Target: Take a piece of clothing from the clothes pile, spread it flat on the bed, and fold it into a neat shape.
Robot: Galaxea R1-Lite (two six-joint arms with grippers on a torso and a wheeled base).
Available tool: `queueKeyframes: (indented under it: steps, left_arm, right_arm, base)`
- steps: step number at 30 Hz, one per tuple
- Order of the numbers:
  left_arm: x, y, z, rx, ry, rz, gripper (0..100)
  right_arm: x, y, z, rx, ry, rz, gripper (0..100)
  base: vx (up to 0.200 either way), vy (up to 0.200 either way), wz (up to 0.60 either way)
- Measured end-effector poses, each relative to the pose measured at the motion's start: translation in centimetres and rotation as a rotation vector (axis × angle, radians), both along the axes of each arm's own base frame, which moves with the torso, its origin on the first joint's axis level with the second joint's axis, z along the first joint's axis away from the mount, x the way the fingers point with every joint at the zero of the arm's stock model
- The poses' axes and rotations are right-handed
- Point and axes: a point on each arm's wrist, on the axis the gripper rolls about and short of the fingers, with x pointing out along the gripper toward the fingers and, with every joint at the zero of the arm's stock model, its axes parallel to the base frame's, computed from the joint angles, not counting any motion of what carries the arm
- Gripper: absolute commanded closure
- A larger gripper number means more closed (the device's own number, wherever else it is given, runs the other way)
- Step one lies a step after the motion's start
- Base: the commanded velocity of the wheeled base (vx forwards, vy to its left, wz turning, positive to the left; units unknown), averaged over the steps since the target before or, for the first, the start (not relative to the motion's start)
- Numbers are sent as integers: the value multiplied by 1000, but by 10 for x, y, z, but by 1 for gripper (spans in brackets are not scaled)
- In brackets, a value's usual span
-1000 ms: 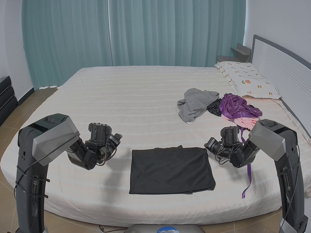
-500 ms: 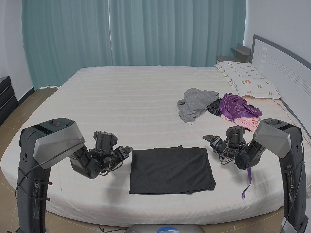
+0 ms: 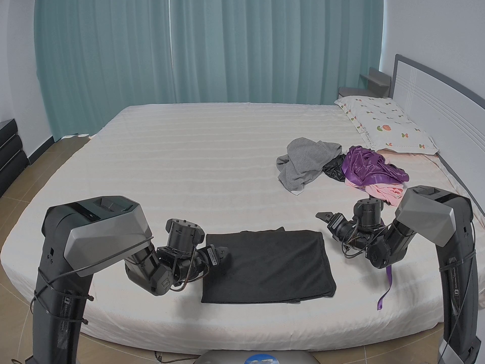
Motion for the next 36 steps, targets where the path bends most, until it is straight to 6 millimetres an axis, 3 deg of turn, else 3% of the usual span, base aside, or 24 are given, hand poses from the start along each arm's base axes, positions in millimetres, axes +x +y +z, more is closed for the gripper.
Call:
queueKeyframes:
  steps: [9, 10, 36]
  left_arm:
    - [2, -10, -3, 2, -10, -15, 0]
    - [2, -10, -4, 3, -7, -16, 100]
    - [2, -10, -4, -11, 5, 62, 100]
  right_arm:
    - [0, 0, 0, -1, 0, 1, 0]
    - [0, 1, 0, -1, 0, 1, 0]
    - [0, -1, 0, -1, 2, -1, 0]
  base:
    - [0, 0, 0]
    - [0, 0, 0]
    - [0, 0, 0]
